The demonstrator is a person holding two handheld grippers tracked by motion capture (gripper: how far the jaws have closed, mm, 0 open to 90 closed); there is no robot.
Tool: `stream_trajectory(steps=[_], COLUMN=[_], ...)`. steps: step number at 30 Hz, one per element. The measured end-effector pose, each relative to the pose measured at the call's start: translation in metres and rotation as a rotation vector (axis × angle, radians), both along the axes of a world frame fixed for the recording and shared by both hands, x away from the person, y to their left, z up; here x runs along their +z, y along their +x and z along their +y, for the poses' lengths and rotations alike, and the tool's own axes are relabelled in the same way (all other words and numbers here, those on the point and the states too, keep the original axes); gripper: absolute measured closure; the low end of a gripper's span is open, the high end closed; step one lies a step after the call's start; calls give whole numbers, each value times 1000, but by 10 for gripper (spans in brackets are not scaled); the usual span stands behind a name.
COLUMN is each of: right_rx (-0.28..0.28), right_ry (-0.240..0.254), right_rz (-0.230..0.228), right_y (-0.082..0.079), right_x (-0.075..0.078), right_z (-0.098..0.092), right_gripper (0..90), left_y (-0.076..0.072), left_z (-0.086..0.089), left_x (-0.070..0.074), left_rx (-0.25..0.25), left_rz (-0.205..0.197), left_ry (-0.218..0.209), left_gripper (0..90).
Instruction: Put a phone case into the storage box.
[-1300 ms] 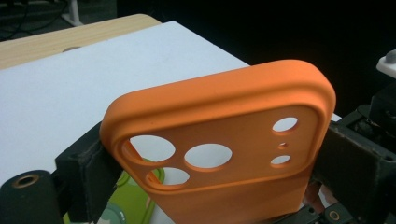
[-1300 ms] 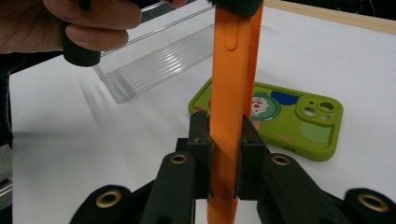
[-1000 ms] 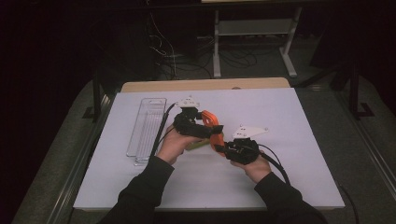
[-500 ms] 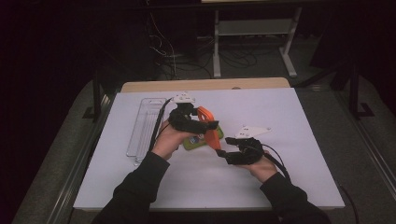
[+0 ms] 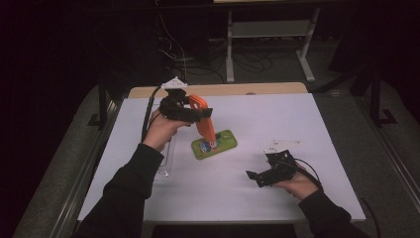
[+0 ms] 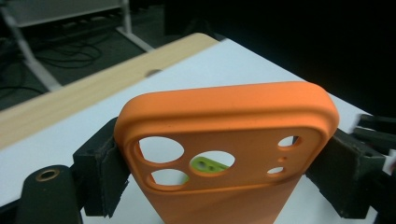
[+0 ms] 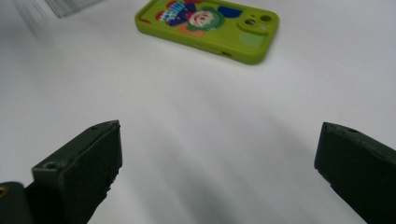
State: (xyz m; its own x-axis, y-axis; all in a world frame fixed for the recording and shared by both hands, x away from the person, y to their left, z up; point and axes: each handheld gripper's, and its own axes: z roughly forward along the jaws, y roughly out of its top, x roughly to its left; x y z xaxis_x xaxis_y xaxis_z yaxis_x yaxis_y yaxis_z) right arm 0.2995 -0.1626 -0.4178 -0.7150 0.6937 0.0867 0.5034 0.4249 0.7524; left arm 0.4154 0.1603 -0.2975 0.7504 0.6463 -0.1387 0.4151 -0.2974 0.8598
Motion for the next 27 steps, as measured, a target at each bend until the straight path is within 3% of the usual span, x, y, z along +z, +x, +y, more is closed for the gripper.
stream_trajectory(steps=[6,13,27], right_rx=[-27,-46,-59], right_ry=[-2,-4,-10], right_rz=[-21,-10,-6], right_y=[-13,-25,-29], right_x=[-1,-5,-7], right_z=[-21,-34,-42], right_gripper=[1,1,2], left_y=[13,29,52], left_z=[18,42,68], left_x=[16,30,30], left_rx=[74,173,322], left_rz=[-29,-51,11], left_ry=[-3,68,191], left_gripper=[151,151,151])
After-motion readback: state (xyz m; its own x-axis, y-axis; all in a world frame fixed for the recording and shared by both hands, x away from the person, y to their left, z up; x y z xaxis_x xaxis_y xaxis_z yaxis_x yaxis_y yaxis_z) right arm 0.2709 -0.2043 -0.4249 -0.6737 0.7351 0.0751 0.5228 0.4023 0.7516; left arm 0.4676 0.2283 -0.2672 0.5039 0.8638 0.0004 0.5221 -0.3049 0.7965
